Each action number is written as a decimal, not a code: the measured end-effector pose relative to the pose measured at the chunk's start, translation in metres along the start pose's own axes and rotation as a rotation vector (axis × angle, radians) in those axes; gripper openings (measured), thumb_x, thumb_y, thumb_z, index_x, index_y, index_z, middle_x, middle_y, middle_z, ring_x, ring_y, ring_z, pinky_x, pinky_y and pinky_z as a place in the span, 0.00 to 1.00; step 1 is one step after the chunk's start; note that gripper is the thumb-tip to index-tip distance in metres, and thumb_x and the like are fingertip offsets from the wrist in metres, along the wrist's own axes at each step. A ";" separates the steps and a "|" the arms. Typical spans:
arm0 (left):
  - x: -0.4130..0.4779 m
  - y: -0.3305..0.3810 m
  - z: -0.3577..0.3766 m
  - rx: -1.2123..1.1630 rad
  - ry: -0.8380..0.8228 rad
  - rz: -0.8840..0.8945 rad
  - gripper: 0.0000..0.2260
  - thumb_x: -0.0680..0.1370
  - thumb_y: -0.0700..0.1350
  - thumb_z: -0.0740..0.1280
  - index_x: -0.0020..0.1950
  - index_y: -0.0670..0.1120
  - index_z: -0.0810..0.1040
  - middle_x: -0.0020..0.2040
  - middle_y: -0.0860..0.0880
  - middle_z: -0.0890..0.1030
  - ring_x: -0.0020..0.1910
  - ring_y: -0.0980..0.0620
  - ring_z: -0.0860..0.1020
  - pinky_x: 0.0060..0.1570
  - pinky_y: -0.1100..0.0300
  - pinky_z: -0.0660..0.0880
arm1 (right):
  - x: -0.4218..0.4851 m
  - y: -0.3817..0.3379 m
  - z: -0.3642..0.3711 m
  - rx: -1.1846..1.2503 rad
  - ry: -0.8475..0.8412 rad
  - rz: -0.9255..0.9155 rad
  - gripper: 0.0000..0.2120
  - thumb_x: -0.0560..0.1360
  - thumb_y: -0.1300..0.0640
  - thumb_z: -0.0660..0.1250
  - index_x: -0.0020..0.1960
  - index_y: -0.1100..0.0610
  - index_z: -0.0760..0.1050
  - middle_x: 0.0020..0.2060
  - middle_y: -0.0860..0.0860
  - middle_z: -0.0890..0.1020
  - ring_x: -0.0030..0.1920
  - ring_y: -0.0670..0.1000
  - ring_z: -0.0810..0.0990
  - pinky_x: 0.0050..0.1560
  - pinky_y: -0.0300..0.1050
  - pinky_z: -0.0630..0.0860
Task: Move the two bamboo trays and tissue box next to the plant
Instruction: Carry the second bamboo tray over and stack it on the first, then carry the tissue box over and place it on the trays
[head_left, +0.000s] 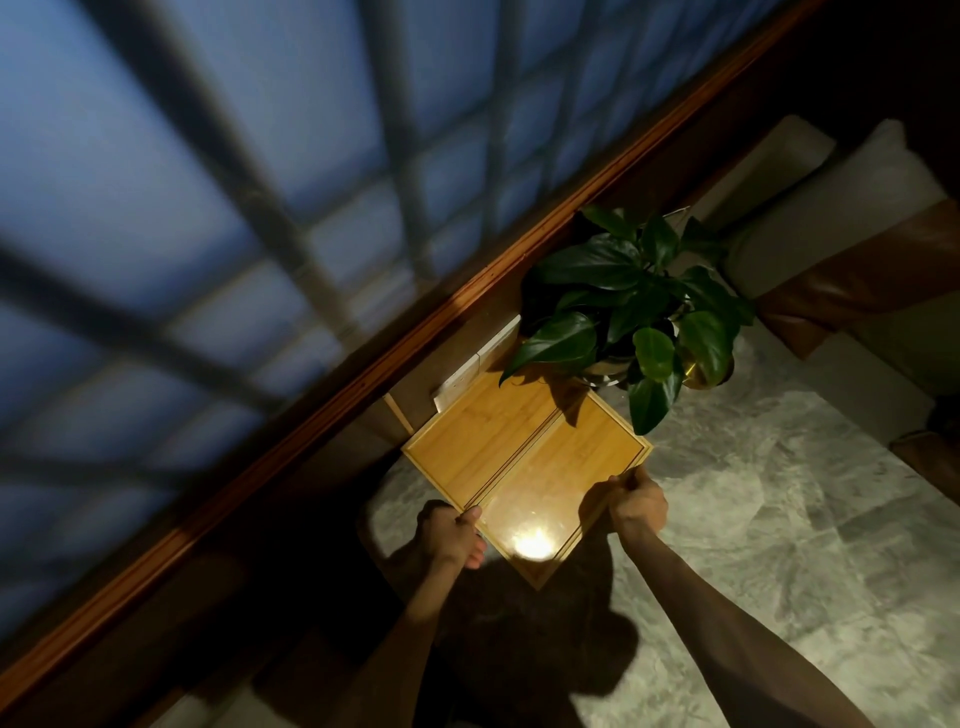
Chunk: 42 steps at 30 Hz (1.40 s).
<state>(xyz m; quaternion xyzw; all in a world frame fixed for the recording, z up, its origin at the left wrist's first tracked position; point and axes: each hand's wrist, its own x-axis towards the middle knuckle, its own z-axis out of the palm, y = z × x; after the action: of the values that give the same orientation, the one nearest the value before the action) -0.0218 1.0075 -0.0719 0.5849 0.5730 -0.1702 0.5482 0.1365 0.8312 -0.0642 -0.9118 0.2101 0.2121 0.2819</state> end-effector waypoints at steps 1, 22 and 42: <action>-0.001 0.000 0.001 0.026 -0.003 0.006 0.13 0.80 0.48 0.67 0.44 0.38 0.80 0.30 0.43 0.80 0.21 0.52 0.75 0.21 0.62 0.73 | 0.000 0.000 0.000 0.004 0.000 0.001 0.07 0.78 0.59 0.64 0.53 0.58 0.79 0.47 0.58 0.84 0.51 0.61 0.83 0.50 0.52 0.78; -0.022 0.001 0.002 0.755 0.281 0.210 0.21 0.79 0.58 0.57 0.64 0.43 0.71 0.56 0.44 0.81 0.54 0.46 0.79 0.55 0.51 0.73 | -0.038 0.033 -0.027 0.107 -0.316 -0.266 0.23 0.79 0.60 0.63 0.73 0.49 0.67 0.66 0.52 0.78 0.68 0.58 0.74 0.71 0.58 0.70; -0.109 0.013 0.021 1.229 0.133 0.952 0.21 0.73 0.49 0.70 0.64 0.45 0.79 0.61 0.39 0.80 0.61 0.37 0.79 0.62 0.43 0.75 | -0.090 0.085 -0.095 -0.695 -0.300 -0.591 0.32 0.80 0.37 0.50 0.80 0.42 0.43 0.81 0.51 0.42 0.80 0.59 0.38 0.79 0.60 0.43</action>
<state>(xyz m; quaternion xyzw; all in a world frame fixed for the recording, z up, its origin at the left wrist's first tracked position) -0.0330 0.9409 0.0169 0.9757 0.0949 -0.1679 0.1043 0.0453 0.7331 0.0167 -0.9321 -0.1843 0.3097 0.0357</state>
